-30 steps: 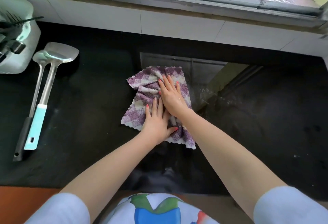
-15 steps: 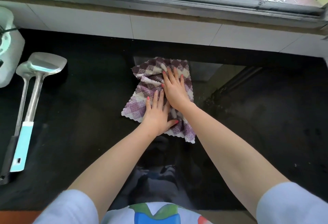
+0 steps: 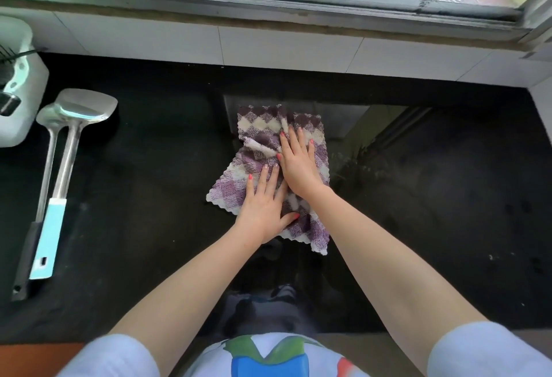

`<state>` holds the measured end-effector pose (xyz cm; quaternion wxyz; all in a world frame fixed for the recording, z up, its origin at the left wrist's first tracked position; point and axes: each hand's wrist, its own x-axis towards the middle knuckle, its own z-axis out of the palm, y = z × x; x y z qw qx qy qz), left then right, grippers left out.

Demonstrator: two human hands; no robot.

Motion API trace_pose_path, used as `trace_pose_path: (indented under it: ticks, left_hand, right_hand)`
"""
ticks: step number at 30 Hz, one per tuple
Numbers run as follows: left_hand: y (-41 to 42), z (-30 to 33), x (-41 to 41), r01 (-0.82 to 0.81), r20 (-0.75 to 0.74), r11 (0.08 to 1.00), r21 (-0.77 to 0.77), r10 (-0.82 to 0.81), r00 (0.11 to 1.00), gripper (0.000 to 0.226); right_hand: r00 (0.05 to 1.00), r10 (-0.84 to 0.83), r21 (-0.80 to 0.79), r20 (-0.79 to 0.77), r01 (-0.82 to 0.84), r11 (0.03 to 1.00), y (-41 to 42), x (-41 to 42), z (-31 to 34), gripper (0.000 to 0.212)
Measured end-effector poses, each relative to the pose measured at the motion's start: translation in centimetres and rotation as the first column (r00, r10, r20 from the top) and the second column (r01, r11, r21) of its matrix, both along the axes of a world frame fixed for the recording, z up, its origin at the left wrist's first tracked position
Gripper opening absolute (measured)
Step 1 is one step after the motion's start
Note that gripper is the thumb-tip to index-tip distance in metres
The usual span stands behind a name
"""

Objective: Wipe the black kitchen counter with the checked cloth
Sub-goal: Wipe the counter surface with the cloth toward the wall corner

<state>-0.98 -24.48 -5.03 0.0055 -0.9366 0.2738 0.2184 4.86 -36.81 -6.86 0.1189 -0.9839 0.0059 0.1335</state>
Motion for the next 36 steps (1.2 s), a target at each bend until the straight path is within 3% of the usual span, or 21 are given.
trace_pose_path:
  ticks: [7, 13, 20, 28, 36]
  left_hand:
    - [1.3, 0.7, -4.2, 0.028, 0.043, 0.998, -0.065, -0.025, 0.999, 0.079]
    - [2.5, 0.7, -6.7, 0.112, 0.175, 0.983, -0.144, -0.086, 0.981, 0.049]
    - [2.3, 0.6, -7.9, 0.180, 0.269, 0.969, -0.168, -0.130, 0.954, 0.042]
    - [-0.9, -0.3, -7.4, 0.089, 0.186, 0.985, -0.147, -0.061, 0.981, 0.047]
    - [-6.0, 0.2, -3.2, -0.074, 0.233, 0.981, -0.177, 0.115, 0.966, 0.053]
  right_hand:
    - [1.000, -0.014, 0.060, 0.008, 0.014, 0.998, 1.1, -4.7, 0.7, 0.052]
    - [0.990, -0.053, 0.147, 0.132, 0.034, 0.989, 1.5, -8.4, 1.4, 0.046]
    - [0.979, -0.023, 0.146, 0.204, -0.007, 0.989, 0.9, -10.6, 1.8, 0.037]
    - [0.979, 0.086, 0.091, 0.187, -0.104, 0.990, -1.1, -8.7, 1.1, 0.039]
    - [0.965, 0.194, 0.039, 0.176, -0.204, 0.978, -6.0, -2.3, 1.9, 0.035]
